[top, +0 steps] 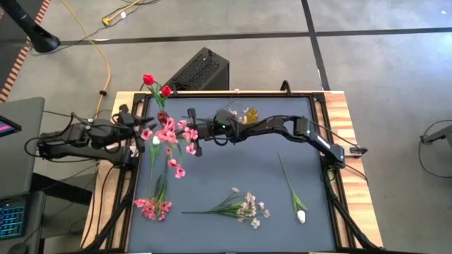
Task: Sort flowers into vase by color
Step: Put the top pink flowers into the red vase
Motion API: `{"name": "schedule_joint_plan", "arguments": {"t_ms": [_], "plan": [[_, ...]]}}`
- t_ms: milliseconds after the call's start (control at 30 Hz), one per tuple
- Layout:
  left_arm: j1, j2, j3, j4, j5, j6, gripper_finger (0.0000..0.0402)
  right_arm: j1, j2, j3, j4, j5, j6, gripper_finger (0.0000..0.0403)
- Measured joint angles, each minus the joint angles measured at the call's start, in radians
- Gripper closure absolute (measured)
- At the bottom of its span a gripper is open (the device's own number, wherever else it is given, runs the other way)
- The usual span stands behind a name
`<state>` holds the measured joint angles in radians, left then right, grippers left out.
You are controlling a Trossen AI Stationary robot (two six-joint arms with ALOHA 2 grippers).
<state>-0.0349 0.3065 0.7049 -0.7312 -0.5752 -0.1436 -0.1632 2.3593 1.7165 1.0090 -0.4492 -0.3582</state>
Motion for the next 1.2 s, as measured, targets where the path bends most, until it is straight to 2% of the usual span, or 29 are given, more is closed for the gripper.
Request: {"name": "schedule_joint_plan", "arguments": {"t_ms": [133,267,500,600,833,967,1100,1200], "plan": [[0.0,0.0,0.004,-0.062,-0.075,-0.043,0.028,-0.025,0.089,0.122,-0.01,-0.007,-0.016,0.0383],[0.0,0.0,0.004,-0.064,-0.057,-0.05,0.028,-0.052,0.165,0.26,-0.013,-0.064,-0.016,0.0383],[0.0,0.001,0.004,-0.064,-0.059,-0.053,0.028,-0.083,0.217,0.405,-0.089,-0.076,-0.03,0.0383],[0.0,0.001,0.004,-0.064,-0.061,-0.054,0.028,-0.083,0.214,0.438,-0.184,-0.076,-0.128,0.0383],[0.0,0.001,0.004,-0.064,-0.065,-0.055,0.028,-0.087,0.215,0.453,-0.238,-0.076,-0.189,0.0383],[0.0,0.001,0.004,-0.05,-0.024,-0.028,0.028,-0.099,0.215,0.453,-0.277,-0.076,-0.15,0.0383],[0.0,0.001,-0.014,0.034,0.049,0.061,0.028,-0.107,0.215,0.453,-0.282,-0.076,-0.039,0.0383],[0.0,0.001,-0.021,0.079,0.063,0.102,0.028,-0.108,0.215,0.453,-0.279,-0.076,0.031,0.0383]]}}
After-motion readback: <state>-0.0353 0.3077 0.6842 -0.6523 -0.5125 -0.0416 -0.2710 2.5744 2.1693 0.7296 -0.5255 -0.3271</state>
